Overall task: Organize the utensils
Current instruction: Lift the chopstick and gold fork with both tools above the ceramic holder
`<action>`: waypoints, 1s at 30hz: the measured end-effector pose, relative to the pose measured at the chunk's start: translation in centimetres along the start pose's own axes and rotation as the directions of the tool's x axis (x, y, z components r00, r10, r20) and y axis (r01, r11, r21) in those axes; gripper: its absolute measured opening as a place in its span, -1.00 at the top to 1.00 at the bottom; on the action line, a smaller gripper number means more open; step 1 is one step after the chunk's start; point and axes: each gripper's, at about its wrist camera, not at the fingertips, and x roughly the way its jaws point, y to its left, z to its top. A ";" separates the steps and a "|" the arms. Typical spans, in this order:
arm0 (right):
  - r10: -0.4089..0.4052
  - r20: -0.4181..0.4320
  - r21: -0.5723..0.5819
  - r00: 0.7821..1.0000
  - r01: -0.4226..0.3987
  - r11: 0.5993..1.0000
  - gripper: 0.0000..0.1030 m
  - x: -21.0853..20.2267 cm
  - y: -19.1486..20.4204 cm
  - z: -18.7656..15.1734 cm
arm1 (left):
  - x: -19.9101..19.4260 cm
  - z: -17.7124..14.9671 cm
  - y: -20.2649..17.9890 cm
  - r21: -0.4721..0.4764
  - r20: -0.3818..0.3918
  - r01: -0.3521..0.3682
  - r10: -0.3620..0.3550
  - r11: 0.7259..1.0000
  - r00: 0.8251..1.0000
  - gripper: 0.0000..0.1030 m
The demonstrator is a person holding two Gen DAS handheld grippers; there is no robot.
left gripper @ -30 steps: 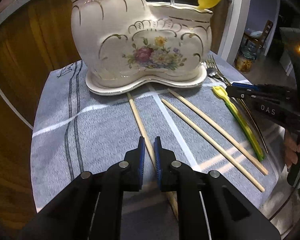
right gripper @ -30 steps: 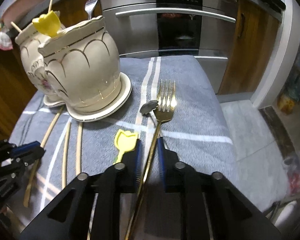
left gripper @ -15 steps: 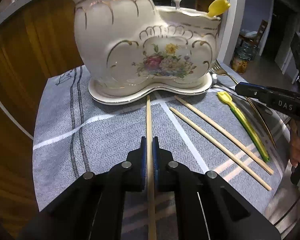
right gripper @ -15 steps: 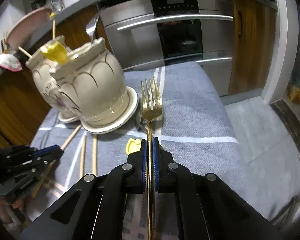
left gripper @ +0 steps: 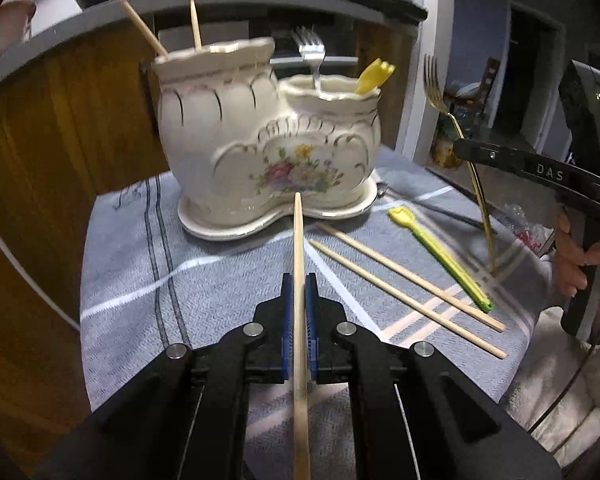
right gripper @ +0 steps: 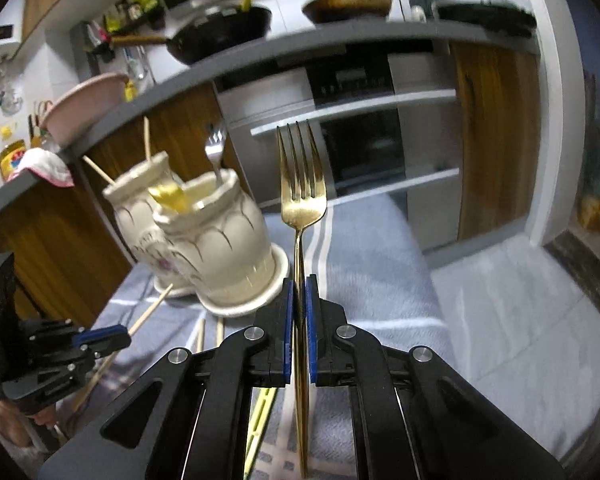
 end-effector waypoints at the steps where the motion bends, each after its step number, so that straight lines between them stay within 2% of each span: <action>1: -0.021 0.028 -0.025 0.999 0.022 0.999 0.87 -0.5 0.3 0.1 | -0.4 0.1 0.0 0.002 0.018 0.005 -0.005 1.000 1.000 0.89; 6: -0.022 0.142 -0.061 0.990 0.031 0.998 0.87 -2.8 1.2 0.8 | -2.7 0.5 0.4 0.024 0.146 0.032 -0.035 0.999 0.989 0.89; 11: -0.025 0.244 -0.089 0.970 0.048 0.995 0.87 -4.2 2.3 2.6 | -5.2 2.0 1.4 0.005 0.282 0.072 -0.070 0.997 0.957 0.89; 18: 0.011 0.310 -0.107 0.951 0.023 0.994 0.87 -4.6 3.9 6.0 | -6.3 5.5 3.0 -0.019 0.377 0.058 -0.047 0.998 0.925 0.89; 24: 0.057 0.356 -0.104 0.933 -0.022 0.994 0.87 -3.9 5.0 8.8 | -6.4 9.5 4.3 -0.036 0.469 0.054 -0.030 0.998 0.882 0.89; 30: 0.101 0.383 -0.082 0.918 -0.075 0.994 0.87 -1.9 5.3 11.1 | -5.5 12.7 5.9 -0.080 0.544 0.100 -0.041 0.992 0.838 0.89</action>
